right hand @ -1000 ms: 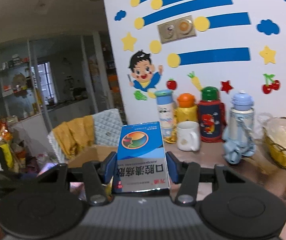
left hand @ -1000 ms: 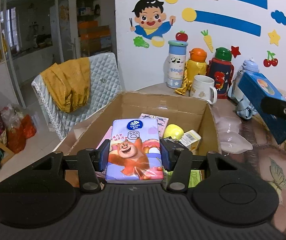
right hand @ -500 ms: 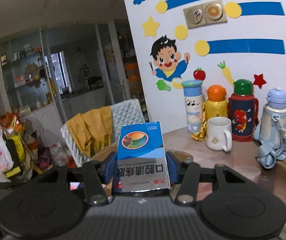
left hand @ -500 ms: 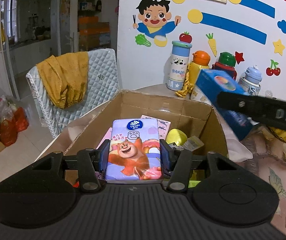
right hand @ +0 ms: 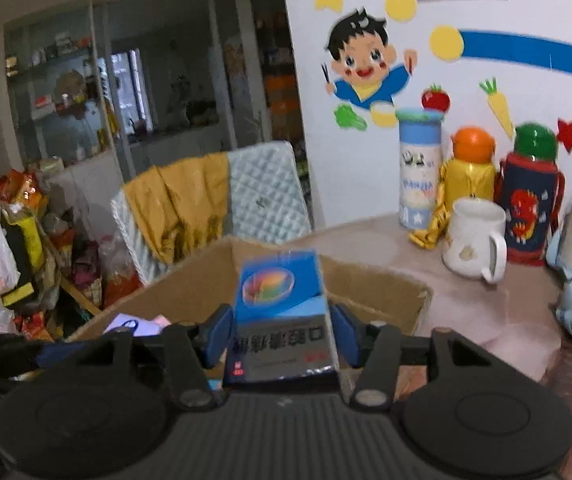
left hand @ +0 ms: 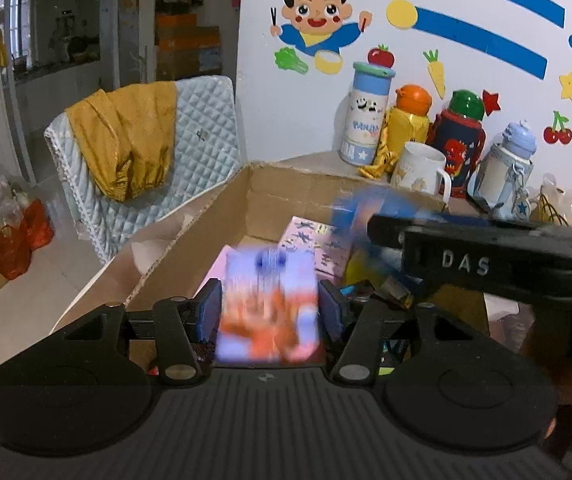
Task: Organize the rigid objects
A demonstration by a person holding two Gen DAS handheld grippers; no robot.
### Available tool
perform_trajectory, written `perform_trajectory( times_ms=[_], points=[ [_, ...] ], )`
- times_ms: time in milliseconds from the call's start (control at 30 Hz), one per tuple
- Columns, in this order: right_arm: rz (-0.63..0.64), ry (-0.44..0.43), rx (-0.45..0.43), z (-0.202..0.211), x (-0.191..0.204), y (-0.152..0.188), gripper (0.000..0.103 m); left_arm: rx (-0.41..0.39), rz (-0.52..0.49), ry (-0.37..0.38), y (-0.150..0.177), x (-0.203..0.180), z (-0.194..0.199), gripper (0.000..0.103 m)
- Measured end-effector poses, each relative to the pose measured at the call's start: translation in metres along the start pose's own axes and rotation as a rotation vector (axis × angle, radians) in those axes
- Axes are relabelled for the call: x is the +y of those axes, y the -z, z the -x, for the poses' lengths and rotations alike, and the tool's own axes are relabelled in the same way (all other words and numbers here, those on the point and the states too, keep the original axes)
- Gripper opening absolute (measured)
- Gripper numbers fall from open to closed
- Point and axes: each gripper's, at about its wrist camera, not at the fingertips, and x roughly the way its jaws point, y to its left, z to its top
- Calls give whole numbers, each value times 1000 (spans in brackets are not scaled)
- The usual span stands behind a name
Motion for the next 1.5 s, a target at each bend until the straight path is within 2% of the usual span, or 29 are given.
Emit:
perform_trajectory(
  times_ms=[67, 100, 167, 233, 367, 533, 733, 933, 1000, 1500],
  points=[
    [-33, -2, -19, 6, -3, 2, 65, -9, 14, 11, -1, 3, 2, 97],
    [-43, 5, -41, 12, -3, 2, 68, -15, 21, 10, -1, 4, 3, 100],
    [-47, 63, -95, 26, -2, 1, 80, -32, 15, -5, -1, 4, 5, 103],
    [-32, 125, -148, 43, 0, 1, 81, -44, 17, -24, -1, 5, 8, 103],
    [-7, 217, -212, 68, 3, 3, 98, -71, 49, -9, -1, 8, 19, 103],
    [0, 286, -234, 87, 1, 12, 102, -102, -6, -30, 1, 2, 33, 103],
    [-49, 299, -235, 104, 4, 29, 102, -102, -56, -41, 12, -4, 46, 103],
    [-85, 276, -199, 112, 12, 46, 102, -91, -51, -51, 25, 4, 64, 103],
    [-92, 256, -187, 114, 17, 51, 102, -93, -37, -34, 29, 8, 72, 103],
    [-38, 203, -185, 148, 49, 81, 102, -71, -36, -64, 66, 11, 118, 103]
  ],
)
